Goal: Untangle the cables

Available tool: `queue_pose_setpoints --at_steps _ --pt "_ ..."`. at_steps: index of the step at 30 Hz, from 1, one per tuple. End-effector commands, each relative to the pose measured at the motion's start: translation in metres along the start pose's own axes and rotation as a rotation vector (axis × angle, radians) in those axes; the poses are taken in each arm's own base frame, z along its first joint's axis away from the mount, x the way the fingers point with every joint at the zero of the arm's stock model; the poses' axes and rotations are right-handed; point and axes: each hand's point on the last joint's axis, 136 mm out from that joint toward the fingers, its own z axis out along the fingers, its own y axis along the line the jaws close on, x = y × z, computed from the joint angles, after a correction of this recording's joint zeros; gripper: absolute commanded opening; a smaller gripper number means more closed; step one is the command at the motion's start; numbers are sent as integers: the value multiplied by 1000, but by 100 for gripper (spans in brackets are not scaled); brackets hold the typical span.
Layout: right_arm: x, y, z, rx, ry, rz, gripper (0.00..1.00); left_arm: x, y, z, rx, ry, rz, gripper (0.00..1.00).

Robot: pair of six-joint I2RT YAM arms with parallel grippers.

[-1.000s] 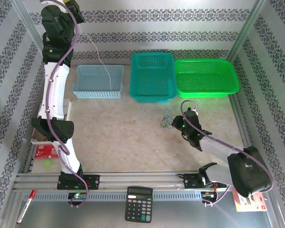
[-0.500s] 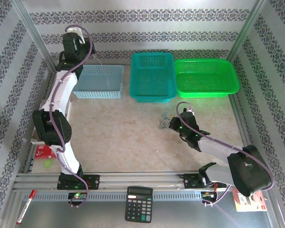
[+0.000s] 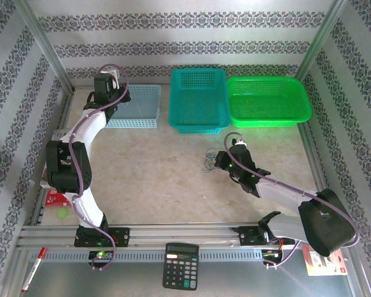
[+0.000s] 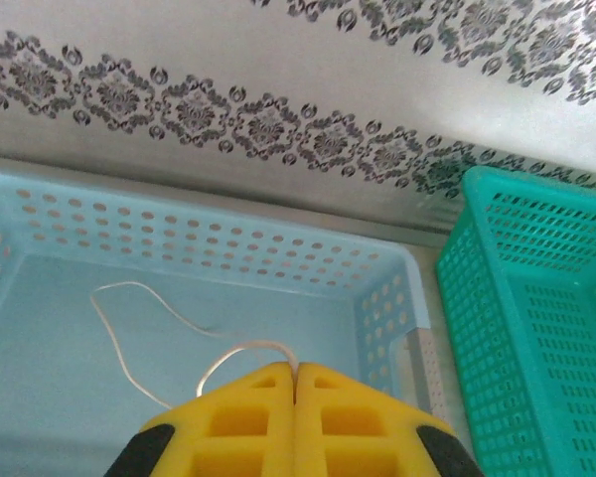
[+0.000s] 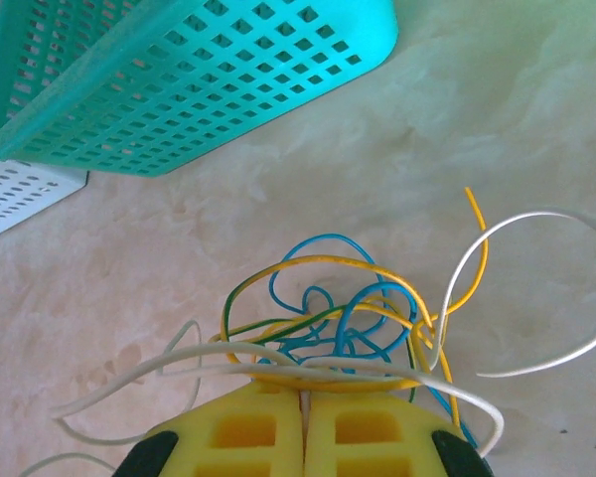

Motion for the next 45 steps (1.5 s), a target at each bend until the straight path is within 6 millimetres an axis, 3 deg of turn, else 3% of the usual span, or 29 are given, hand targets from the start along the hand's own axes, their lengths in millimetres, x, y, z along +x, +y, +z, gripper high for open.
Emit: queue_pose_setpoints --at_steps 1,11,14,16,19,22,29,37,45 --pt "-4 8 2 0 -9 -39 0 -14 9 -1 -44 -36 5 0" --pt "-3 10 2 3 -11 -56 0 26 42 40 -182 142 62 1" --pt "-2 12 2 -3 -8 -63 0 38 44 47 -184 201 90 23" --pt "-2 13 1 -4 -7 -66 0 41 45 48 -183 225 93 46" --pt "-1 15 1 -7 -4 -70 0 35 38 44 -161 220 91 71" --pt "-1 16 1 -9 -4 -74 0 23 32 38 -147 204 91 84" --pt "1 19 2 -14 2 -80 0 6 21 31 -118 202 79 100" --pt "2 22 1 -24 5 -88 0 8 35 31 -208 256 82 100" --pt "6 34 8 -50 36 -105 0 -5 14 11 -129 233 30 100"
